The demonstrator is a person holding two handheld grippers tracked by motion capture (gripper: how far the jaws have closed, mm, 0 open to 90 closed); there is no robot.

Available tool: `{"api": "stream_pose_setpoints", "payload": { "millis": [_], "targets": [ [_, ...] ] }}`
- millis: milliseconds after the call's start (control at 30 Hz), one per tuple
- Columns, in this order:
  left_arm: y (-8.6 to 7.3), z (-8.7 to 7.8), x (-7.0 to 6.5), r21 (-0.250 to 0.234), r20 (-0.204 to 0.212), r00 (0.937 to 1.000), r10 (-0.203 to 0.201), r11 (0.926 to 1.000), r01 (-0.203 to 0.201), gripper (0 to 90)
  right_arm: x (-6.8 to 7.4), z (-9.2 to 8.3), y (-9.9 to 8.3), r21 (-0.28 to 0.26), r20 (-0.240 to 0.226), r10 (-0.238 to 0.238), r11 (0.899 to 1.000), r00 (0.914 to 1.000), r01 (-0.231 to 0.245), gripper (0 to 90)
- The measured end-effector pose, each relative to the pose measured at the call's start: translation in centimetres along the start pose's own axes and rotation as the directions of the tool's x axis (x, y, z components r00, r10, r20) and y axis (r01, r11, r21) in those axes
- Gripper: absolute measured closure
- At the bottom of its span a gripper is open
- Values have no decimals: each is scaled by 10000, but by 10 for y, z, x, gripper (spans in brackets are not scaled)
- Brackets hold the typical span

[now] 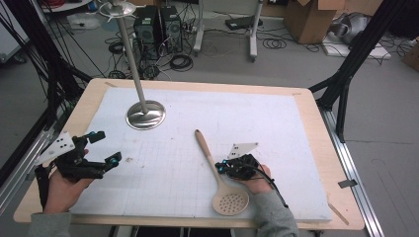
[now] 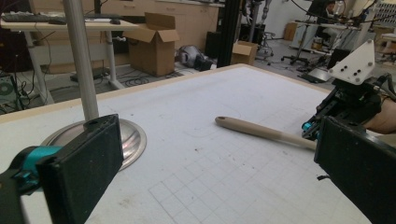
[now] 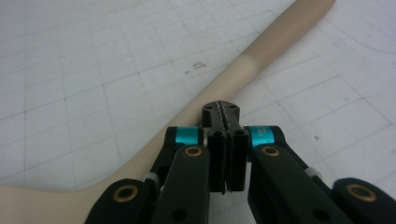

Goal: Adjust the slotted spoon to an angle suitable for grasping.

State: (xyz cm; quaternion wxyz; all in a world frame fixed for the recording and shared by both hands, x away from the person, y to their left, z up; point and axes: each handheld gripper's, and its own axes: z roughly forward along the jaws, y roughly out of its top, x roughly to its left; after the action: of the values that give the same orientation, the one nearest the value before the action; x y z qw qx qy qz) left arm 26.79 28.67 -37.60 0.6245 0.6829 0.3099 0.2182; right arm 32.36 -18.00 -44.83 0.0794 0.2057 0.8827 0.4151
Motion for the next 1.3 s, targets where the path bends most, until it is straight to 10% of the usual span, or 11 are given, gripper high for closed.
{"api": "stream_pose_setpoints", "payload": {
  "millis": [367, 1300],
  "targets": [
    [0, 0, 0, -5, 36, 10000, -42, 10000, 42, 17, 4, -14, 8, -845, -145, -18, 9964, 9999, 6, 899],
    [0, 6, -1, 12, 171, 9999, -10, 10000, 9, 18, 32, -3, 14, 943, -1539, -1369, 9838, 9785, 1525, 900]
  ]
}}
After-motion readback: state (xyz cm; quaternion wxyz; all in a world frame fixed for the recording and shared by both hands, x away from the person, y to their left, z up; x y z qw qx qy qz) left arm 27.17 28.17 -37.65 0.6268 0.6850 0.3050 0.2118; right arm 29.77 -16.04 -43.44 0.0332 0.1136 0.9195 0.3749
